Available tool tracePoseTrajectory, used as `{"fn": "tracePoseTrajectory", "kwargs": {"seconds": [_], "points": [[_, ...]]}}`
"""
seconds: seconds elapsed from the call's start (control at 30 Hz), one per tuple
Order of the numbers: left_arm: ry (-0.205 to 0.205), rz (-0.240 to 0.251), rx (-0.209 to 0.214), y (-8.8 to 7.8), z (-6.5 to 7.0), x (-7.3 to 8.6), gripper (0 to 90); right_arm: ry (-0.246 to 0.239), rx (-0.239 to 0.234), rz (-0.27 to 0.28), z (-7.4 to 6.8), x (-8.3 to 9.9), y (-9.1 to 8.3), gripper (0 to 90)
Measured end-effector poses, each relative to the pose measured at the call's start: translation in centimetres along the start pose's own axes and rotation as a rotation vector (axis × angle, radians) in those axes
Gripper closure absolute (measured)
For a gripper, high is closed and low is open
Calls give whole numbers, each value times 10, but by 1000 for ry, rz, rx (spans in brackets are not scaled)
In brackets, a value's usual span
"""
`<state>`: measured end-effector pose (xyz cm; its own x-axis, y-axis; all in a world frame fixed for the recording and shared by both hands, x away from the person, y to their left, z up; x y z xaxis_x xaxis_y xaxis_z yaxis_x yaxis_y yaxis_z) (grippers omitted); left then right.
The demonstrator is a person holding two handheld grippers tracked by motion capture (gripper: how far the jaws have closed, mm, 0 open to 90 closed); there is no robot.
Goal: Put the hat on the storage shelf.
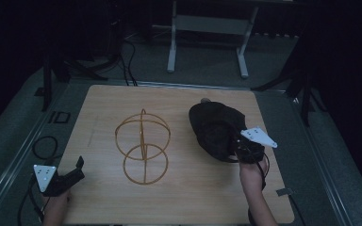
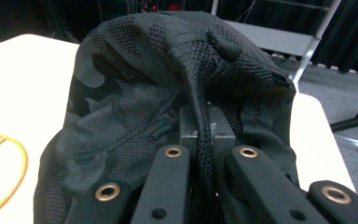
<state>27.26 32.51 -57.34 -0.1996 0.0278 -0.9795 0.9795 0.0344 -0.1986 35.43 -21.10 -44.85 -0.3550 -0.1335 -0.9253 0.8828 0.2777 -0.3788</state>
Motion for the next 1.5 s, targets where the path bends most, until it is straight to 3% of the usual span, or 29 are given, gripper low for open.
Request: {"fn": "tracePoseTrajectory", "kwargs": {"seconds": [0.87,1.17,1.5], "points": [[-2,-2,2,0,0,0,18,-49,-44,162,2,-91,-48,885],[-1,-5,3,0,0,0,18,-75,-96,219,-12,-119,-63,885],[-5,-4,5,0,0,0,18,-92,-192,244,-45,-134,-69,886]]}}
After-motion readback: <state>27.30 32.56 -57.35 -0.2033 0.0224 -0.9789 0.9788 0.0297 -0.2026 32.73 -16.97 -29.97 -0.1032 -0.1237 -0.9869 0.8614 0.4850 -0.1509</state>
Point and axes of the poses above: each handheld gripper's, and its own axes: y roughly forward along the jaws, x roughly out of its underside, z roughly to its right, the point moved 5 cm from there along y, roughly forward along the jaws, and after that the axes turned 4 degrees about y, right-handed, at the moved point
